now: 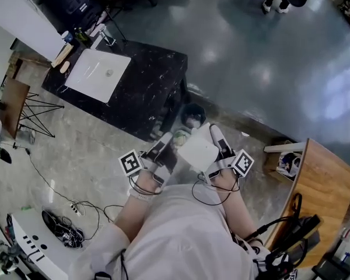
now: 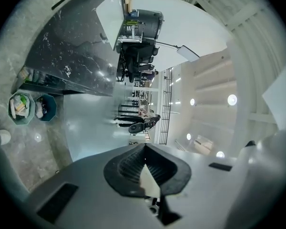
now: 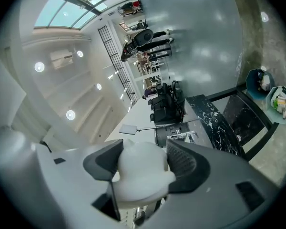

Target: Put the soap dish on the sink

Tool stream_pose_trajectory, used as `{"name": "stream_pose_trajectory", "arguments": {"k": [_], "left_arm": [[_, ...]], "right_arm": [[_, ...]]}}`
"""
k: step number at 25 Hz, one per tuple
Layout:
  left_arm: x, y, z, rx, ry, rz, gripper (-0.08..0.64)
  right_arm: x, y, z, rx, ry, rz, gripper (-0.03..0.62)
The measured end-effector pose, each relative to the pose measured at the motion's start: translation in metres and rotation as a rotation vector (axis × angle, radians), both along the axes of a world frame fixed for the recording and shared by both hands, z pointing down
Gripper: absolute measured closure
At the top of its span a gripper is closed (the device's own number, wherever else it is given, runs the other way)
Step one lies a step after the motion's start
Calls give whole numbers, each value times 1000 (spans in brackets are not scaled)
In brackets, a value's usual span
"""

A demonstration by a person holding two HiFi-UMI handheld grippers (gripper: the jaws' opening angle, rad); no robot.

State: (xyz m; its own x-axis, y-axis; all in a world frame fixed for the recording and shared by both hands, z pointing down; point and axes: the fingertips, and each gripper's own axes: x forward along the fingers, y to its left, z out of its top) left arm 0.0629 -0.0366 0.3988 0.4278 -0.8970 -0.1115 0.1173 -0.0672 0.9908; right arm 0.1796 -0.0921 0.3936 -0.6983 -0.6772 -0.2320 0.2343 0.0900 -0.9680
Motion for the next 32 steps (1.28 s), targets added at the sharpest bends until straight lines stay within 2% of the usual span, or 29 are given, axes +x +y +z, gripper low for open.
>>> {"name": "stream_pose_trajectory", "arguments": {"k": [15, 21, 27, 32], "left_arm": [[-7, -11, 9, -17, 19, -6, 552], [-50, -32, 12, -32, 37, -31, 552], [-94, -31, 23, -50, 50, -102, 552], [-127, -25, 81, -77, 30, -194, 552]], "right_arm": [[-11, -14, 4, -7, 15, -13, 296], [-53, -40, 6, -6, 40, -34, 296], [-87, -56, 17, 1, 85, -71, 296], [-112, -81, 70, 40, 128, -114, 296]]}}
